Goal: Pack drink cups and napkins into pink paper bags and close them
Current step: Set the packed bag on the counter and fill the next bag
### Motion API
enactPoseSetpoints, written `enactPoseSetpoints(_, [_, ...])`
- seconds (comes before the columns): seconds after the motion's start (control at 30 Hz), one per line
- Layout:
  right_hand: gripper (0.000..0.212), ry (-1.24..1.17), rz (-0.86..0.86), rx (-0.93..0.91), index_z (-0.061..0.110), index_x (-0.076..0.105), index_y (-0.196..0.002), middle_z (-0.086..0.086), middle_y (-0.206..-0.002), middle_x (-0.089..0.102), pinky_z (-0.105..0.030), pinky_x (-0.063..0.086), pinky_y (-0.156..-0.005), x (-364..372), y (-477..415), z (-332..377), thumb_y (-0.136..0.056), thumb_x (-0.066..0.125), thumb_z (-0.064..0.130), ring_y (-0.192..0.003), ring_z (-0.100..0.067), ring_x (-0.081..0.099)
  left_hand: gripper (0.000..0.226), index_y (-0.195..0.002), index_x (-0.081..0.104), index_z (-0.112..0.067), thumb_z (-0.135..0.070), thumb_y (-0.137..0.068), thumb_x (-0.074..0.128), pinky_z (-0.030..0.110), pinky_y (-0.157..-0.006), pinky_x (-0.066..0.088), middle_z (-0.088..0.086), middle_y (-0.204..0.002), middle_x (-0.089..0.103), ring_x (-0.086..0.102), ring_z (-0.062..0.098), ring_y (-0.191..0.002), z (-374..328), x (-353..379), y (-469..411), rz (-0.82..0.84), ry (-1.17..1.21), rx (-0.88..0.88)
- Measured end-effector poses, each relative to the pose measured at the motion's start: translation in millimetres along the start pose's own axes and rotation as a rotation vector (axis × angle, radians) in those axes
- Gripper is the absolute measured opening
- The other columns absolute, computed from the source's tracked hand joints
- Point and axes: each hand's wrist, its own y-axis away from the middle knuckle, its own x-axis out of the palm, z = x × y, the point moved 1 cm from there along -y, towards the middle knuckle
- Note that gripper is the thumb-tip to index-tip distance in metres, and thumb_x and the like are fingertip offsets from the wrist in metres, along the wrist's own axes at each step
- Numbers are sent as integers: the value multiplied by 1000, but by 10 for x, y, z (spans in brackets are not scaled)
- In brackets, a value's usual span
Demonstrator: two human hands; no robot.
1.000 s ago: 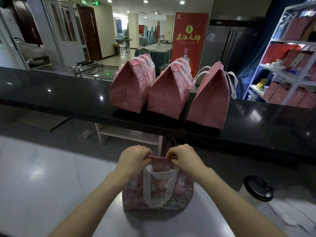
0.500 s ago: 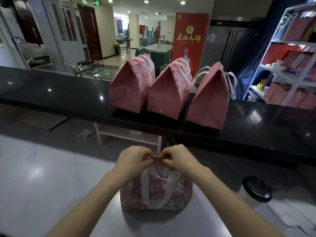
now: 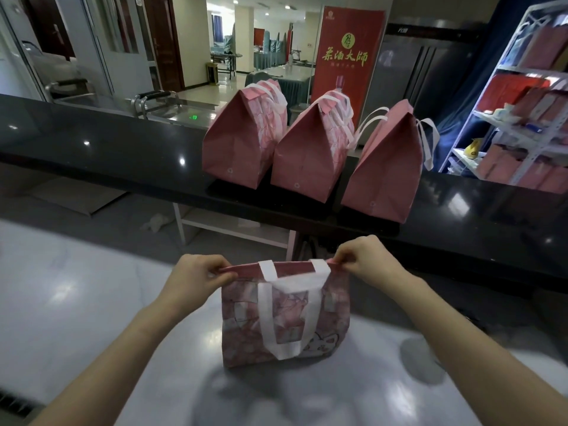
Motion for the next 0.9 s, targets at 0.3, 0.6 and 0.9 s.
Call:
enactPoseSetpoints(0.3, [38,-264,-243,209,33,60,-123,8,-122,64,-34,49,-98,386,-40,62,-88,65,21,-111,-13,59,22,-83,74,-39,-43,-65,85,16,-77,48,-17,-83,72,67,2,-83,33,121,379,140,431,26])
enactPoseSetpoints(0.6, [42,-256,-285,365,29,51,-122,6,-121,58,-28,46,-92,774,815,27,-86,69,18,-113,-11,56,76,-114,50,-64,-37,-55,89,22,-90,43,-33,-117,55,51,-12,-110,640,507,575,463,475,-51])
enactPoseSetpoints(0.9, [68,-385,112,495,34,41,-140,13,-130,45,-21,50,-84,1426,1399,338,-81,70,18,-113,-16,57,80,-135,48,-27,-18,-66,86,29,-77,54,-4,-124,58,64,15,-97,721,924,817,319,485,-145])
